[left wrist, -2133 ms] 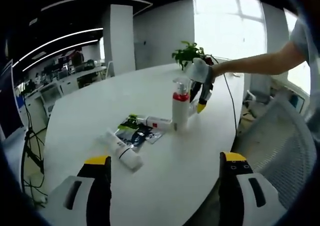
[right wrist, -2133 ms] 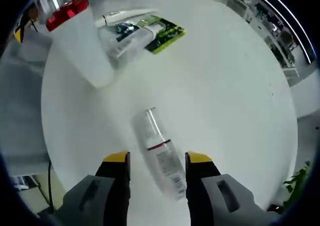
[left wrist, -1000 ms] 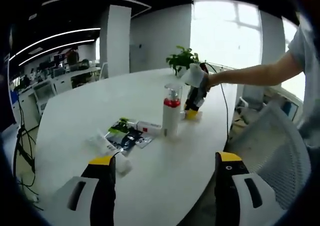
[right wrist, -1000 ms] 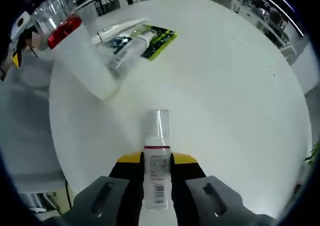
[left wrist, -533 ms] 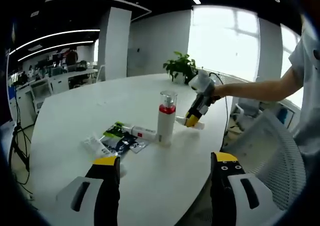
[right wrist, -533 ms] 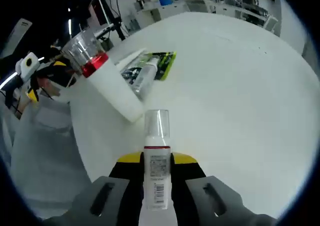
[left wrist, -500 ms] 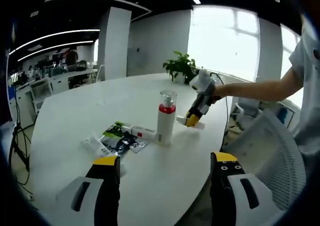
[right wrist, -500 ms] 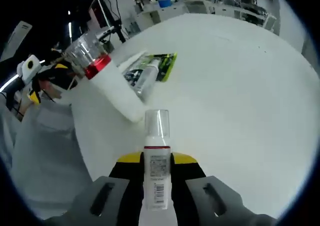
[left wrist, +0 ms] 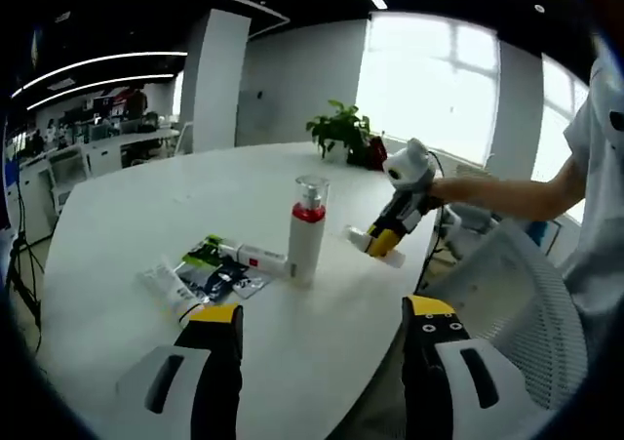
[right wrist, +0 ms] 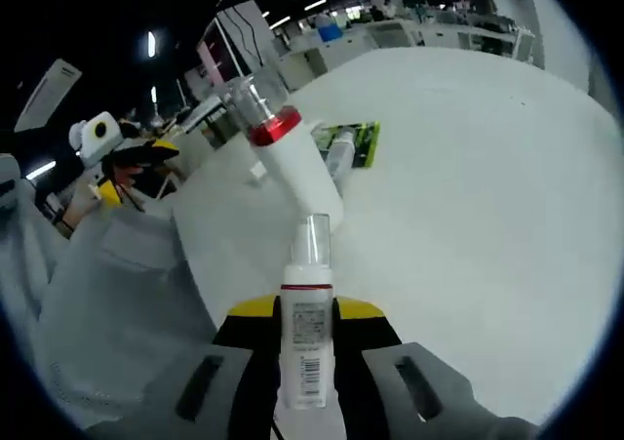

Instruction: Arrange the skincare products in the storage area until every visible bottle or jar stands upright without overlapping.

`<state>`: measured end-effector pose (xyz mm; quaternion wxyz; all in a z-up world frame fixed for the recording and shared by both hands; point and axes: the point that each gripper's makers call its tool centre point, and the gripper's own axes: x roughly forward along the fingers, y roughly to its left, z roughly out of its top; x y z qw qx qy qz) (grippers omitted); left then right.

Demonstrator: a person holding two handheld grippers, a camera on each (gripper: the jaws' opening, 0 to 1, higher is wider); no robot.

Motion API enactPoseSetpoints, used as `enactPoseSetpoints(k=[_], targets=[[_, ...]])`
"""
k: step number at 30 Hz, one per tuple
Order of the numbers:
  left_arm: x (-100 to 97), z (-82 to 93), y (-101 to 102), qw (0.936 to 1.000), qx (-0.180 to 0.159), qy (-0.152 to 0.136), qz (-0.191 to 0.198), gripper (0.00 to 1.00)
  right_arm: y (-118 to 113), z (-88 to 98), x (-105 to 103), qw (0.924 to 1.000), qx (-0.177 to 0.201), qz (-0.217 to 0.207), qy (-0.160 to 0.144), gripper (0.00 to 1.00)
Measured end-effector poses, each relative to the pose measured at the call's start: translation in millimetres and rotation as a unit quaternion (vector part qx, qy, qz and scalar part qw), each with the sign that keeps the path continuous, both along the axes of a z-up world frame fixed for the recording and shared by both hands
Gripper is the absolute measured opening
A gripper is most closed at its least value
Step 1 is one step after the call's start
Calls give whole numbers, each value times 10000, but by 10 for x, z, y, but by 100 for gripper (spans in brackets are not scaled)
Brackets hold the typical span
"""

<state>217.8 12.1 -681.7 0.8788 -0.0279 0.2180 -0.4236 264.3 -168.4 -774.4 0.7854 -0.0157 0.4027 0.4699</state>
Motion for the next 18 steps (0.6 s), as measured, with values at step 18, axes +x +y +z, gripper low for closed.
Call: enactPoseSetpoints(k=[18], targets=[[72, 100, -249, 9986, -363, 206, -334, 52, 632, 405, -358, 9916, 1156, 406, -418, 19]])
